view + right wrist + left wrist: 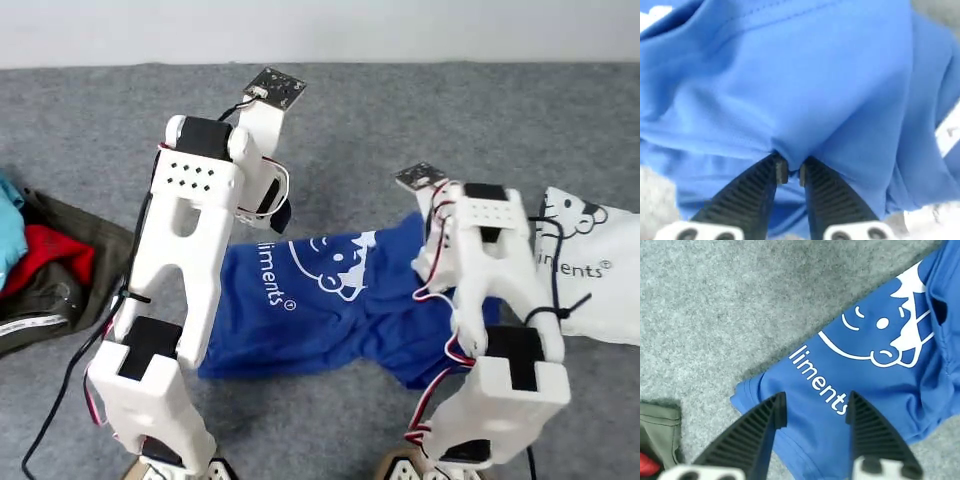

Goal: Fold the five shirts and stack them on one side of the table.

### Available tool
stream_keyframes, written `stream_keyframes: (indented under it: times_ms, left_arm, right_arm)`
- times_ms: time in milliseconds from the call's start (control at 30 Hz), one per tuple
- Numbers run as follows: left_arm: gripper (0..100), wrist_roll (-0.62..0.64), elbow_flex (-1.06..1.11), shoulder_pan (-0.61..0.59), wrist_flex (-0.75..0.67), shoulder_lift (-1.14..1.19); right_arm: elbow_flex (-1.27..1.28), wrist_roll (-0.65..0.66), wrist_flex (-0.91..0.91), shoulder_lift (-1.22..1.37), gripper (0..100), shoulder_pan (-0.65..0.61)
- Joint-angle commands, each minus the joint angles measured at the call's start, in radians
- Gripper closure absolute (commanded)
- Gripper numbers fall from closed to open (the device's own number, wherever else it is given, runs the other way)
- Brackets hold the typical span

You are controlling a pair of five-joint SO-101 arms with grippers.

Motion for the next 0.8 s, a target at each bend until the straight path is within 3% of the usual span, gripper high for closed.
stream_keyframes:
  times_ms: [0,200,533,767]
  left_arm:
    - [80,-0.008,-0.007,0.002,0.023,-0.057]
    - [80,-0.008,-0.007,0.003,0.023,-0.057]
    - [80,-0.006,-0.007,0.005,0.023,-0.061]
    - [80,-0.006,-0.005,0.005,0.025,-0.058]
  right_arm:
    - [-0.094,0.072,0.111,-0.012,96.4,0.038]
    - [-0.133,0.170,0.242,-0.013,96.4,0.084]
    - [-0.129,0.275,0.265,-0.007,95.7,0.157]
    - [-0.133,0.249,0.266,-0.015,80.5,0.150]
